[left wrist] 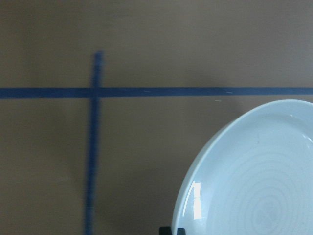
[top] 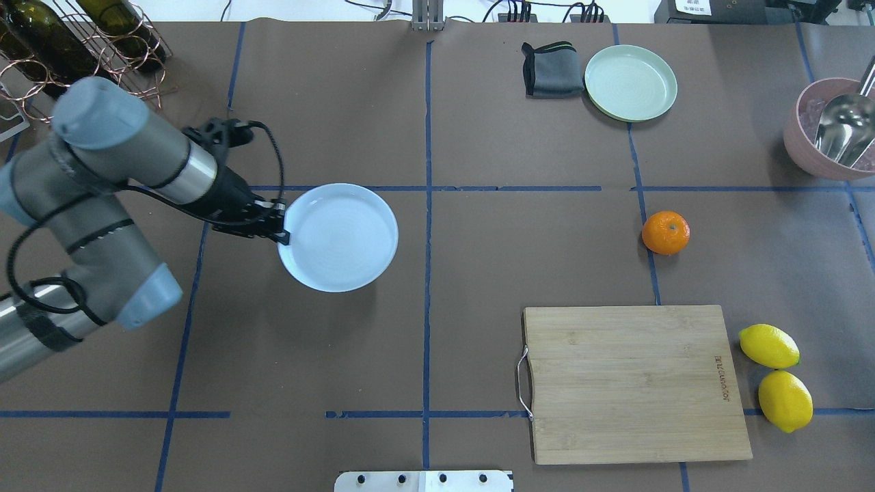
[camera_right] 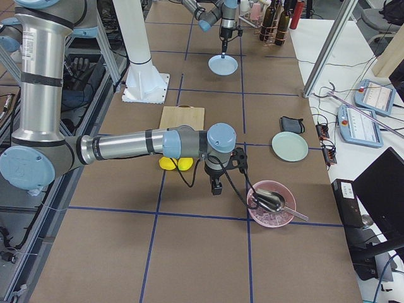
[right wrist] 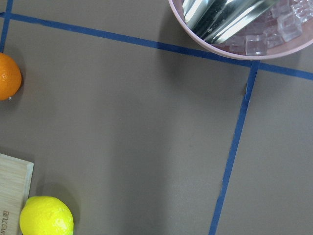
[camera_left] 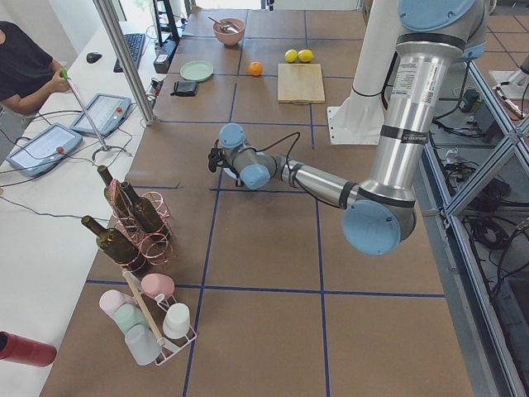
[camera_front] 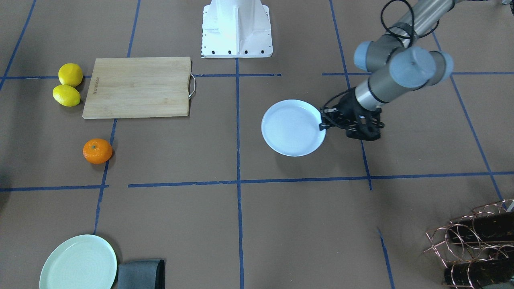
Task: Pick orange to plate
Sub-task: 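Slide the white plate with the left gripper toward the table center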
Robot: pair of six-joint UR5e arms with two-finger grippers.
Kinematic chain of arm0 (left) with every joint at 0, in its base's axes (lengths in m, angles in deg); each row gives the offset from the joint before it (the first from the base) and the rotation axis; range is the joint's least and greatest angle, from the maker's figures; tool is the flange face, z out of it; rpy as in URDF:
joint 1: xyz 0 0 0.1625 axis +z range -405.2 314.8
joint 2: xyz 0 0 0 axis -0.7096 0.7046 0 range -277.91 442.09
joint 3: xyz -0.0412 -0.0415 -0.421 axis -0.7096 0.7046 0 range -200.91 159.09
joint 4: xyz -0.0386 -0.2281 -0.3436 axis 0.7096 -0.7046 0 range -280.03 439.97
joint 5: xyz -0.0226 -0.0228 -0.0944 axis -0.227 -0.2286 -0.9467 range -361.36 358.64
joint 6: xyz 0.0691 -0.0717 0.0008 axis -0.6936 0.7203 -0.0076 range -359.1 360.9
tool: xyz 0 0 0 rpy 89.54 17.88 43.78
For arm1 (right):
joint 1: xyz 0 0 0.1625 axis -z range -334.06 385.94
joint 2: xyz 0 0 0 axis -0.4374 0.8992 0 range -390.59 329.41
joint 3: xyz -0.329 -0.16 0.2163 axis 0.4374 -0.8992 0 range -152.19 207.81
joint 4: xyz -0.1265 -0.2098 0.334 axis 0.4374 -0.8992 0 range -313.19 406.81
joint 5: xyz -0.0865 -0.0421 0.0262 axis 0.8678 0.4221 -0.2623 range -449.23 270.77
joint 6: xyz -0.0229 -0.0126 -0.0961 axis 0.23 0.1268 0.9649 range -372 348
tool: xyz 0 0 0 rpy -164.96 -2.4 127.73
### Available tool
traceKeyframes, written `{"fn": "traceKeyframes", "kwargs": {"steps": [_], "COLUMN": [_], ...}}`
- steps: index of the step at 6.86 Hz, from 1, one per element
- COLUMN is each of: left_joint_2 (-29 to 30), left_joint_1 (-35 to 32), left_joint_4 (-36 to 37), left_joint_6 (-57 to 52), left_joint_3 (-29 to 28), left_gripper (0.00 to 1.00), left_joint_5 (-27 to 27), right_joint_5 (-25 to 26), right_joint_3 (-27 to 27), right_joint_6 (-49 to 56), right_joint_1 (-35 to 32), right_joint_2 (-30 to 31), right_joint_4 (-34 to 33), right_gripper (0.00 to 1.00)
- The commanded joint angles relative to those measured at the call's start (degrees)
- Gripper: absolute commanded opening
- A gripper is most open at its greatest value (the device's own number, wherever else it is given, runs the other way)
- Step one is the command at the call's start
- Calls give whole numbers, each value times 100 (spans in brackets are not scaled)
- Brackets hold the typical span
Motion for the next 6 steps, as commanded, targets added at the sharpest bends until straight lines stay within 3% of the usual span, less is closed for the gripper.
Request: {"fn": "traceKeyframes", "kwargs": {"steps": [1, 5, 6], "left_joint_2": [615, 643, 643], "left_joint_1": [970, 1097, 1097], "left_joint_4": [-36, -63, -63], "left_joint_6": [529, 529, 520], "left_joint_3": [-259, -541, -516], "left_gripper": [0, 0, 25], "left_joint_5": [1031, 1238, 1282], "right_joint_5": [-1, -159, -246], "right_joint_3": [13, 66, 74], "right_joint_6": [9, -9, -78], "right_joint_1": [0, 0, 44], "right_joint_2": [-1, -1, -19], "right_joint_4": [0, 0, 9], "right_gripper": [100, 100, 100]}}
